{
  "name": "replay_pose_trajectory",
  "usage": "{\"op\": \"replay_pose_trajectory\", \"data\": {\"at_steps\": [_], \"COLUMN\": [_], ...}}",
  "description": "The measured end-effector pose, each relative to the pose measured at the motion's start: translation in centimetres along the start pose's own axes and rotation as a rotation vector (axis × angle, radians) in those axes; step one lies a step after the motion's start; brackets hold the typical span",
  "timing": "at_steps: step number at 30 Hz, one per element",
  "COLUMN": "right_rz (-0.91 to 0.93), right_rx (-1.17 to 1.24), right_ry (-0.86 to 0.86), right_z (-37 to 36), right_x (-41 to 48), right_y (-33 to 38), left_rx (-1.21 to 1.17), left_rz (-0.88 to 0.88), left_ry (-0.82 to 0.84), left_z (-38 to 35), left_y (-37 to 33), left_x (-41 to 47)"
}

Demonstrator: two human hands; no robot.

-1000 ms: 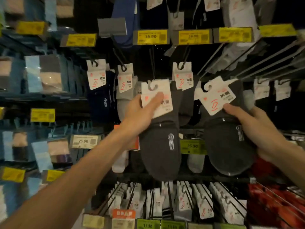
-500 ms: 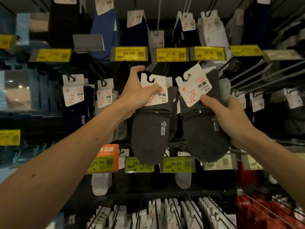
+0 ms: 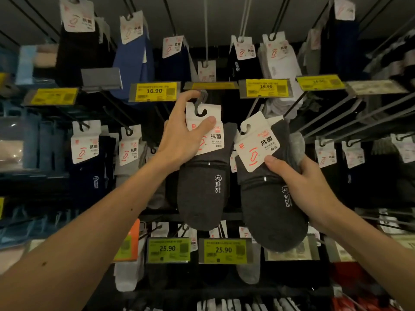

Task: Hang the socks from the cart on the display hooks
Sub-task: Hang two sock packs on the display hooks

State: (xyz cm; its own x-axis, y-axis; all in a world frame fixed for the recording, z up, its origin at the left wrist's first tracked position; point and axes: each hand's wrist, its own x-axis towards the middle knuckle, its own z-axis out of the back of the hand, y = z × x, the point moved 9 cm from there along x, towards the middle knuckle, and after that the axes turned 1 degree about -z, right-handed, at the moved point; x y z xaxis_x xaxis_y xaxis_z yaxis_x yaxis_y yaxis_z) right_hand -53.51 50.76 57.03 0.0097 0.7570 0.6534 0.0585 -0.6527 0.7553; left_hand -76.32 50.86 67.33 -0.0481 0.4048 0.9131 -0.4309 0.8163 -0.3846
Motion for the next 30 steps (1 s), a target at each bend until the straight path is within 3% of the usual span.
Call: {"op": "replay_pose_trajectory", "data": {"at_steps": [12,19,30], "right_rz": [0.009,-0.01,0.009], "right_rx": [0.016,0.009,0.012], "right_ry": [0.033,0.022,0.039], "right_z": [0.3,1.5,1.0], "right_x": [0.7,0.7,0.5], "right_y": [0.3,-0.5,-0.1], "left_rx": [0.048,0.08,0.31], "left_rz": [-0.025,0.025,-0.049], "left_ry": [0.007,0.155,0.039], "left_z": [-0.5,-1.6,-2.0], "left_y": [-0.7,-0.1,0.6], "left_x": [2.5,3.0,2.4]}}
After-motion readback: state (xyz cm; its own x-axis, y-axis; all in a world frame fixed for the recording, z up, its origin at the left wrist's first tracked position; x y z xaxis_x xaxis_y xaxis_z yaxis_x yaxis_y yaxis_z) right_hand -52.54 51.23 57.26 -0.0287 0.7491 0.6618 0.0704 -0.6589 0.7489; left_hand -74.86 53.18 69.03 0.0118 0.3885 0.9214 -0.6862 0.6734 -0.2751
